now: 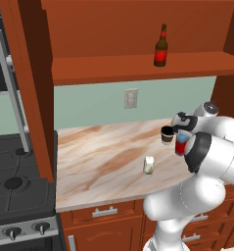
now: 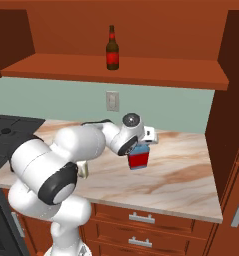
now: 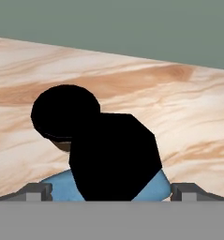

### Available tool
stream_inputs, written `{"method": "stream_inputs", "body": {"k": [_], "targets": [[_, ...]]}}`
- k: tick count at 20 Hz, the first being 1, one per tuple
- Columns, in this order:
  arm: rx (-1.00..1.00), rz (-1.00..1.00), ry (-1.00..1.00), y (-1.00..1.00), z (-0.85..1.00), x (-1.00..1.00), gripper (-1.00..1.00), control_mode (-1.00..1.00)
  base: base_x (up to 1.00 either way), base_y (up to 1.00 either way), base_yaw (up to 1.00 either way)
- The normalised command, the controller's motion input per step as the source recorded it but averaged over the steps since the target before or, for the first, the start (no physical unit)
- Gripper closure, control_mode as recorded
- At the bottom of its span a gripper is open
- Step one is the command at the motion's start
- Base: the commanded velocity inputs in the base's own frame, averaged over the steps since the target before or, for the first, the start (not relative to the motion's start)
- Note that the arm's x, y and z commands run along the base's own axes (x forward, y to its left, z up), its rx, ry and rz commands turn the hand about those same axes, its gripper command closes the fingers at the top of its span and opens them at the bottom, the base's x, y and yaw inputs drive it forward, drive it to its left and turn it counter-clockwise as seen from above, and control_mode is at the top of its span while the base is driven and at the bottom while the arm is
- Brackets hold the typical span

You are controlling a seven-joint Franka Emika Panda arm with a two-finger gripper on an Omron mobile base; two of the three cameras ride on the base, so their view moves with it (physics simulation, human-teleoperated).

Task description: Sort all alcoholic drinks to one cabinet, and non-alcoholic drinks to the other.

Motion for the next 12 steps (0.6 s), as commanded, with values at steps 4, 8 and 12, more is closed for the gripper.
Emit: {"method": "stream_inputs", "body": {"k": [4,8,12], "targets": [[0.00,0.00,-0.11,0.00,-0.01,0.00,-1.00,-1.00,0.00,0.00,0.00],[0.00,0.00,-0.13,0.00,0.00,0.00,-1.00,-1.00,0.00,0.00,0.00],[0.00,0.00,-0.09,0.00,-0.03,0.00,-1.00,-1.00,0.00,0.00,0.00]]}}
